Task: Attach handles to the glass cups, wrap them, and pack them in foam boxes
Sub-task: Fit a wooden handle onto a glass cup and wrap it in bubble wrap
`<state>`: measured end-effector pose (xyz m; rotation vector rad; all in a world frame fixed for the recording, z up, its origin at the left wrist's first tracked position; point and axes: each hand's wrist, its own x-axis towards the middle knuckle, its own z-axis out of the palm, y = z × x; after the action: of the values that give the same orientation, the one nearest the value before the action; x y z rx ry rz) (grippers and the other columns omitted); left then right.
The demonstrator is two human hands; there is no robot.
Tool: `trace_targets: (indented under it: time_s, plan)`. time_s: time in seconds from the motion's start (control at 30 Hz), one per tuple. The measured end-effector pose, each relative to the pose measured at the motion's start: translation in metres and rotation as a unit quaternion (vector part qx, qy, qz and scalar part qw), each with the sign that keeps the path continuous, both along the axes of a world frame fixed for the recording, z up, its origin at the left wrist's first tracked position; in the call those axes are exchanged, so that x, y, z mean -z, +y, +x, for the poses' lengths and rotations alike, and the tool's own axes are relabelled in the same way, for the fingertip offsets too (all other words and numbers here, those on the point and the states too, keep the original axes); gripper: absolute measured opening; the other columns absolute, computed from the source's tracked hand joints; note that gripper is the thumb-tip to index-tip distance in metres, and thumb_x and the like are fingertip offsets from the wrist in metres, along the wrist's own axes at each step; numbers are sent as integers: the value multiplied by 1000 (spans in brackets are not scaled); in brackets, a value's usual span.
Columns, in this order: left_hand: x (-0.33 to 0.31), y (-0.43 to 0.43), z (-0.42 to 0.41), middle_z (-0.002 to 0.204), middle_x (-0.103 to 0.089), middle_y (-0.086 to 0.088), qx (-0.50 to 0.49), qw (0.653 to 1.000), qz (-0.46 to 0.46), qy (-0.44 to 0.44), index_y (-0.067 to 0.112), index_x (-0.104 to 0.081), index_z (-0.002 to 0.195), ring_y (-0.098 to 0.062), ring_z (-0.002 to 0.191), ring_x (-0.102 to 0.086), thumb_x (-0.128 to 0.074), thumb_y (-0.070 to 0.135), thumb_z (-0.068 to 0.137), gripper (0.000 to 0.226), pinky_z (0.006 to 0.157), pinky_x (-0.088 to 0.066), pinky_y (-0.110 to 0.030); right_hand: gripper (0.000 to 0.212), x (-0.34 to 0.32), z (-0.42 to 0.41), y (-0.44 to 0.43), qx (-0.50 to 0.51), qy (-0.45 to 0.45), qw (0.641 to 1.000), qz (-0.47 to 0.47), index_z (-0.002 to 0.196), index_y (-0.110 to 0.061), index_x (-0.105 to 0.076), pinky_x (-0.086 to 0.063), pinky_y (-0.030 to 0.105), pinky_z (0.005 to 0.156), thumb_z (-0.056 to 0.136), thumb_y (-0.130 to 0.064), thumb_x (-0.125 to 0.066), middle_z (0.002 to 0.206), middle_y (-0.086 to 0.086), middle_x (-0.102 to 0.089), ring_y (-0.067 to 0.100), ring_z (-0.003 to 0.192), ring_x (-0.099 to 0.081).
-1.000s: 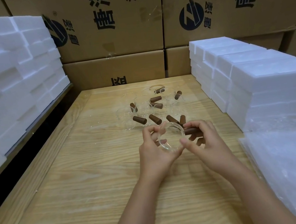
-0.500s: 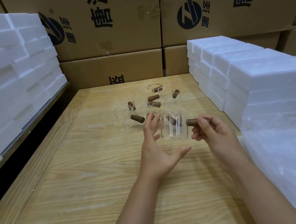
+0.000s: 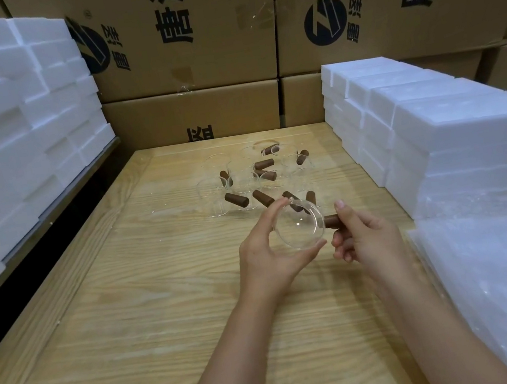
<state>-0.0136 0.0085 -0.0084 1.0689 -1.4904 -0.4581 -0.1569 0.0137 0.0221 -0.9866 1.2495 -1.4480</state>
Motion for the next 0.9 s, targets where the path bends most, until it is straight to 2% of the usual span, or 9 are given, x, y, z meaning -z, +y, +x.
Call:
trace_targets:
  time_s: [0.13,0.23,0.33,0.4,0.5,0.6,0.77,0.83,0.9]
  plan:
    - [0,0,-2,117,-66,10,3,1000,2,8,34,-55,122,-6,105,-63,-91,23,61,72,93,-52,-34,53,0,12,3,44,92,994,-25,87,-25,-62,-52,31,55,65,-73,-57,78,-7,-69,4,60,-59]
    - [0,0,-3,116,-64,18,16,1000,-10,-14,42,-51,121,-4,98,-66,-91,20,61,75,83,-54,-24,68,1,16,5,40,97,994,-6,87,-24,-55,-52,39,68,53,-82,-57,84,-6,-66,8,66,-59]
    - [0,2,-5,114,-58,27,30,999,-6,-12,54,-48,117,-2,84,-67,-89,20,63,77,68,-50,-12,81,1,16,4,34,89,995,6,89,-21,-53,-51,37,59,43,-87,-60,89,0,-64,9,60,-58]
    - [1,2,-6,111,-56,25,29,999,-15,-19,51,-48,119,-4,74,-65,-87,20,63,74,61,-47,-9,90,1,17,4,35,92,995,10,92,-20,-52,-55,45,68,37,-90,-60,90,0,-62,15,71,-62]
    - [3,2,-7,110,-55,21,25,999,-17,-33,40,-51,123,-7,67,-62,-87,17,63,74,57,-51,-16,96,2,20,4,29,99,995,13,95,-22,-48,-55,52,79,30,-92,-61,95,1,-59,26,84,-66]
    - [4,1,-7,107,-55,21,18,999,-18,-37,38,-52,123,-7,66,-59,-88,9,59,79,58,-52,-16,89,3,24,4,7,138,990,9,94,-25,-45,-55,45,78,33,-86,-65,111,7,-52,29,91,-64]
    - [3,0,-5,104,-56,24,7,1000,-11,-23,36,-54,119,15,83,-54,-85,13,58,72,64,-43,-6,79,5,22,3,-35,211,977,6,94,-36,-40,-41,16,67,34,-73,-73,103,-16,-31,2,92,-51]
    - [3,-1,-4,103,-58,23,6,1000,0,-17,40,-54,117,10,73,-55,-89,11,59,73,67,-42,-6,78,7,19,4,-51,236,970,-11,101,-34,-40,-40,13,69,42,-64,-82,104,-18,-29,4,93,-52]
    - [1,-1,-3,101,-61,21,13,999,26,14,50,-53,112,-3,64,-59,-90,16,60,72,68,-50,-17,77,6,16,5,-63,257,964,-32,106,-33,-41,-41,10,67,45,-57,-82,105,-18,-31,2,87,-53]
